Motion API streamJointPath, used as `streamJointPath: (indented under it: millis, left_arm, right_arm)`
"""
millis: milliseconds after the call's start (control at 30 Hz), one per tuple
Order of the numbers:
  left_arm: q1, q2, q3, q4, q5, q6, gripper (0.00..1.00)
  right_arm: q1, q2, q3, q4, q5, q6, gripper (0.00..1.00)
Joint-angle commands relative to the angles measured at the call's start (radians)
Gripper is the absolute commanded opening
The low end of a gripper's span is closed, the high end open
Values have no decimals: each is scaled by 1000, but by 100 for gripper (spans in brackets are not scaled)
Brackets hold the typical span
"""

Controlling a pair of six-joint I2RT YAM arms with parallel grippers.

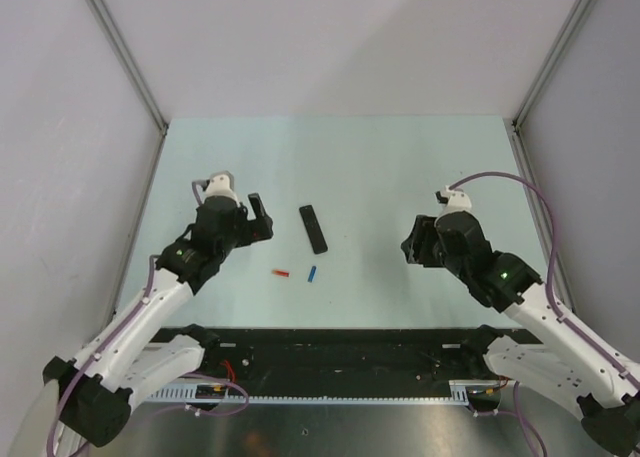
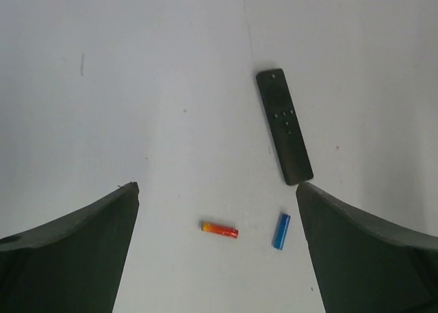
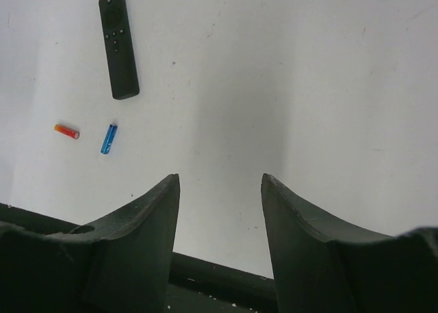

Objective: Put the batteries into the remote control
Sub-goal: Reset both arms

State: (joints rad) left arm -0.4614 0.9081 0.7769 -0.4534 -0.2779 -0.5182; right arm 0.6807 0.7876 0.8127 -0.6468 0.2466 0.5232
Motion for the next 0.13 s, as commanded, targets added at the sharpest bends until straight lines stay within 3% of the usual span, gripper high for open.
streamJointPath:
  millis: [0, 100]
  left_arm:
    - [-2, -66, -4, 38, 63, -42, 100]
    - [-2, -41, 12, 35, 59, -37, 100]
  right_arm:
    - [2, 15, -1, 68, 11, -26, 56]
    - [2, 25, -1, 79, 7, -32, 55]
